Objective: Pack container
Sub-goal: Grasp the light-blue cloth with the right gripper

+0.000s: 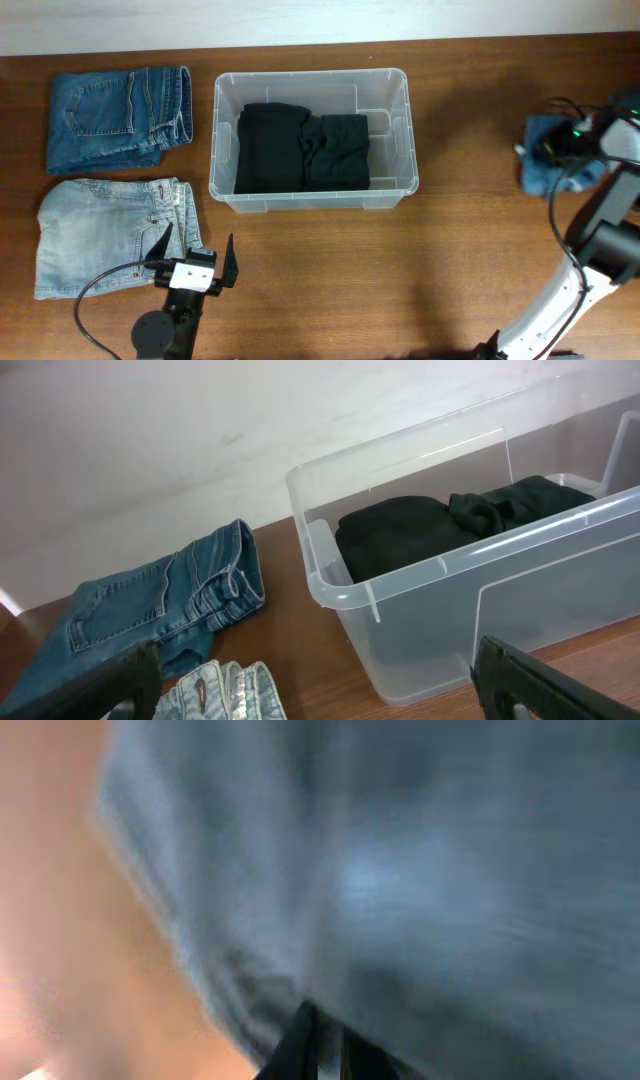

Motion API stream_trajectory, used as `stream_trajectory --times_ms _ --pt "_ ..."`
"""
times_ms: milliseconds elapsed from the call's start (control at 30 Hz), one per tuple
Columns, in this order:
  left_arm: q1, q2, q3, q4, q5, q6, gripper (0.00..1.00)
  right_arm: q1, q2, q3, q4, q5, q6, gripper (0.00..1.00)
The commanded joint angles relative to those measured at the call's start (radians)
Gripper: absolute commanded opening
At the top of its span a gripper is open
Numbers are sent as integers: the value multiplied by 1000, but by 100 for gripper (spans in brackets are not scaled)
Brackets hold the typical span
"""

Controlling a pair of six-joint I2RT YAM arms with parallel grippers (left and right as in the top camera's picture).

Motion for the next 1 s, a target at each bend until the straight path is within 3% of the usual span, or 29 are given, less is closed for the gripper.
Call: stream_trajectory --times_ms 0,167,200,267,300,433,567,767,967 --pt "6 -6 -5 -2 -4 9 99 53 20 44 6 -155 46 4" --pt "6 -6 -5 -2 -4 9 99 52 0 167 -75 -165 45 8" --pt "6 -6 -5 -2 -4 9 100 37 -15 212 -115 -161 44 17" --pt "6 -6 -5 -2 -4 9 99 13 -30 264 -176 -161 -22 57" --pt "6 -6 -5 -2 -4 8 99 2 -33 281 -203 -149 -46 64" --pt "6 -6 -5 -2 -4 9 99 -68 -34 324 -373 104 -99 78" --pt "6 -6 -5 -2 -4 9 99 -118 -32 293 -415 131 -213 81" --pt "6 -6 -5 -2 -4 9 99 -132 -31 229 -379 187 -222 88" --pt "6 -6 -5 -2 -3 8 100 -103 -27 170 -293 179 -222 89"
